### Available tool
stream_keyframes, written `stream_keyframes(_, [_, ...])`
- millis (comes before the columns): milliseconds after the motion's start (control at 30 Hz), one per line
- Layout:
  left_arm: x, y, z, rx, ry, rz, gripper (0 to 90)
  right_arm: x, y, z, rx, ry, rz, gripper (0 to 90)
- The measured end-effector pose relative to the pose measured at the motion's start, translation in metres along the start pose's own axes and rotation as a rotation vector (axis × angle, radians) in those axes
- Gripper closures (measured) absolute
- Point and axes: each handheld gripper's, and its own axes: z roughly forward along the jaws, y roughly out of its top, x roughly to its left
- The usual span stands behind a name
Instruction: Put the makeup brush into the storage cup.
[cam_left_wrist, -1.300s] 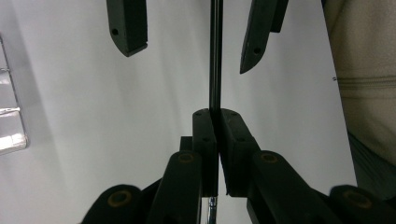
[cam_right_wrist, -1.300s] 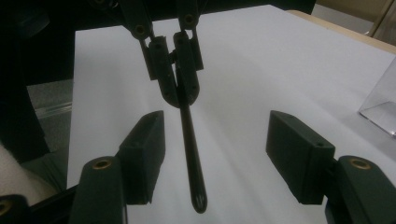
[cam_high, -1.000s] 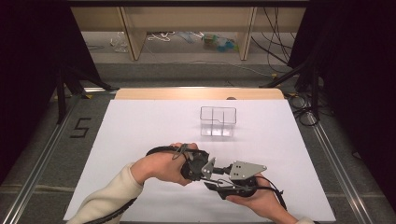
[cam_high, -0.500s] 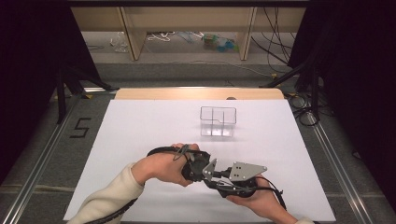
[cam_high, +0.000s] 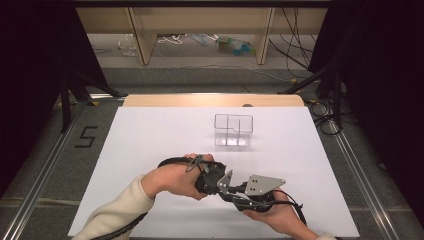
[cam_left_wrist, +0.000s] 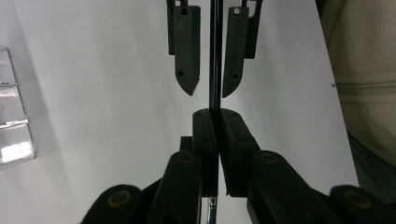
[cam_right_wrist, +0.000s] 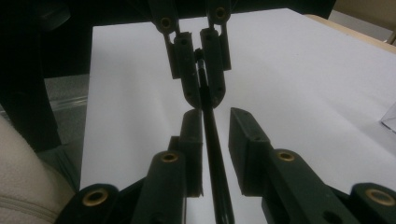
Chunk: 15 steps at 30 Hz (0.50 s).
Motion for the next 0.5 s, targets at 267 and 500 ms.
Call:
stream_keyframes(267, [0.0001,0.0003,0.0001,0.0,0.001,0.002,85.0,0.0009,-0.0007,-0.0001,0.005,0.008,-0.007,83.1])
stream_keyframes(500, [-0.001,0.001,0.0007,0.003,0.004,0.017,84.8,0.002,-0.0011,0.0013,-0.005,0.011,-0.021,85.2])
